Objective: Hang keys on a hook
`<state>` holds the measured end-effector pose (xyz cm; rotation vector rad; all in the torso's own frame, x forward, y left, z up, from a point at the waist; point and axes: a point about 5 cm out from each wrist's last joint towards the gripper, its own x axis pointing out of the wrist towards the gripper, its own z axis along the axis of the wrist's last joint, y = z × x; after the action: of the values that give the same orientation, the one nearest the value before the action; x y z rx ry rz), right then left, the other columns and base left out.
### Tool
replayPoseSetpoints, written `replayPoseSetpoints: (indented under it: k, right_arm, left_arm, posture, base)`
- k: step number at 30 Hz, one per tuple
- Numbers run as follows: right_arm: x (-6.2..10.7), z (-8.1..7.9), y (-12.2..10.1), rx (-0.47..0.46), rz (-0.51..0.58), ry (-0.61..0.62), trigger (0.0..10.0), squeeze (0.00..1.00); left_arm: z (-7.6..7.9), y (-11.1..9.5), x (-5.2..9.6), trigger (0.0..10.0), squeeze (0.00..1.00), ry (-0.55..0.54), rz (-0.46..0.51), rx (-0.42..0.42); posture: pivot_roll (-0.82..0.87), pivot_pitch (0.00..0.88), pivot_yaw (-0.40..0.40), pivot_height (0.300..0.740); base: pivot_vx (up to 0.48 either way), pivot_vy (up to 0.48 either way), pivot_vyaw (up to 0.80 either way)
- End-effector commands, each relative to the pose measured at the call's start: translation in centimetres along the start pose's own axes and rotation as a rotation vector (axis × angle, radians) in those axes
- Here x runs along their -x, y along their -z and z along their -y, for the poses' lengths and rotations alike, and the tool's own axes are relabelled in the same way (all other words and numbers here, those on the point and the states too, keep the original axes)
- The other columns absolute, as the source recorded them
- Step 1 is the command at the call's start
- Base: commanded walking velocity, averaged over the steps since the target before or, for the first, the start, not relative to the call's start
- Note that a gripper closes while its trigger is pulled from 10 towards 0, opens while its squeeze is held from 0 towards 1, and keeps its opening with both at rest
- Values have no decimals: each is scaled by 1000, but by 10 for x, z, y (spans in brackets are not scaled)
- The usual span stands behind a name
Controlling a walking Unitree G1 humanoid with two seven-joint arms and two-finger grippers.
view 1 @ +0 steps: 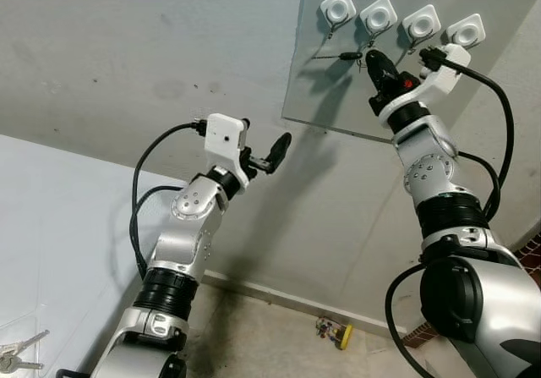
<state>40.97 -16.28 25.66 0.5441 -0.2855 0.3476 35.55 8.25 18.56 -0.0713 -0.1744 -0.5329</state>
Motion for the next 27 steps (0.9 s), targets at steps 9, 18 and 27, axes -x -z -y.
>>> replayPoseSetpoints:
  k: [9, 18, 27]
  right_arm:
    - [10, 4, 9, 16, -2, -25, 10000, 1000]
    - [33, 15, 28, 62, -40, 0, 10000, 1000]
    - [75, 26, 41, 124, 3, 141, 10000, 1000]
  left_arm:
    - [-2, -4, 3, 10000, 0, -28, 10, -8]
    - [-3, -2, 6, 10000, 0, -47, 2, -12]
    - [-5, 7, 13, 10000, 0, -90, -20, -29]
  posture:
    - [-27, 0, -92, 740]
    - [-21, 0, -93, 740]
    - [-27, 0, -81, 740]
  base:
    - [0, 0, 0]
    - [0, 0, 0]
    - [0, 0, 0]
